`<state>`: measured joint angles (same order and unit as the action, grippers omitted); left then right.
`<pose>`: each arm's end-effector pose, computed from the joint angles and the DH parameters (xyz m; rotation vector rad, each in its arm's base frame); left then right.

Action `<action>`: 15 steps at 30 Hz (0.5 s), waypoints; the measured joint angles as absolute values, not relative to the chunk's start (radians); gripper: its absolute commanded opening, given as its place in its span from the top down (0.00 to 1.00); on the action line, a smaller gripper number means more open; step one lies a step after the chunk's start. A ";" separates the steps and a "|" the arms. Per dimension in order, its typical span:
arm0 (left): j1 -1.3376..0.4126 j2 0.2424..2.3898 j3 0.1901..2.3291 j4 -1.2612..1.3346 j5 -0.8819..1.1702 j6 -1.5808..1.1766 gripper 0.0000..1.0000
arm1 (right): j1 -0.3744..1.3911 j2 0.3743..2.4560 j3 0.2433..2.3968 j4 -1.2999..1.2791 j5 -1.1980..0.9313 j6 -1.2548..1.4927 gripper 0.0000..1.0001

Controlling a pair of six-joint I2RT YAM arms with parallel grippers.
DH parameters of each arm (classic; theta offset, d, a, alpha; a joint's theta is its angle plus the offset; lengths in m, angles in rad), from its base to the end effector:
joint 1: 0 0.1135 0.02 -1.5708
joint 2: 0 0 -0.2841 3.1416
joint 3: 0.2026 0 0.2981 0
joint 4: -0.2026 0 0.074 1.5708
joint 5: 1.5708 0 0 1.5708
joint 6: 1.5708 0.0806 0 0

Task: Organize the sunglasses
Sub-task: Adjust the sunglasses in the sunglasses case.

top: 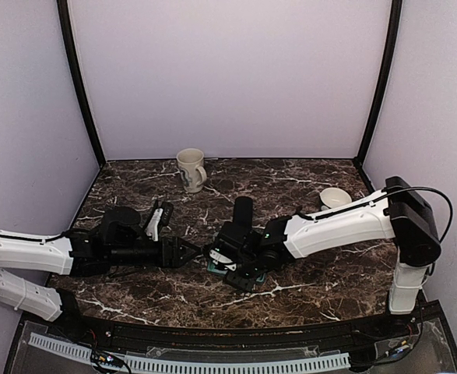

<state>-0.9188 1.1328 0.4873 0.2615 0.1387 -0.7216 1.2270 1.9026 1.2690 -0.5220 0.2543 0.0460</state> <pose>0.1801 -0.2543 0.1854 0.3125 2.1339 -1.1646 0.1690 0.4118 0.1185 -1.4210 2.2486 0.0595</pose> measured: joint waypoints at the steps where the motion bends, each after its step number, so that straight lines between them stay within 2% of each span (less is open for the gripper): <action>1: -0.919 1.134 0.487 0.262 0.139 -0.722 0.31 | 1.229 1.903 1.269 -0.523 0.252 0.047 0.41; 7: -0.919 1.136 0.487 0.263 0.139 -0.722 0.30 | 1.230 1.902 1.269 -0.524 0.242 0.060 0.39; 11: -0.919 1.136 0.487 0.265 0.139 -0.722 0.31 | 1.230 1.888 1.269 -0.525 0.242 0.075 0.33; 15: -0.919 1.136 0.487 0.268 0.139 -0.722 0.30 | 1.230 1.845 1.268 -0.524 0.250 0.098 0.22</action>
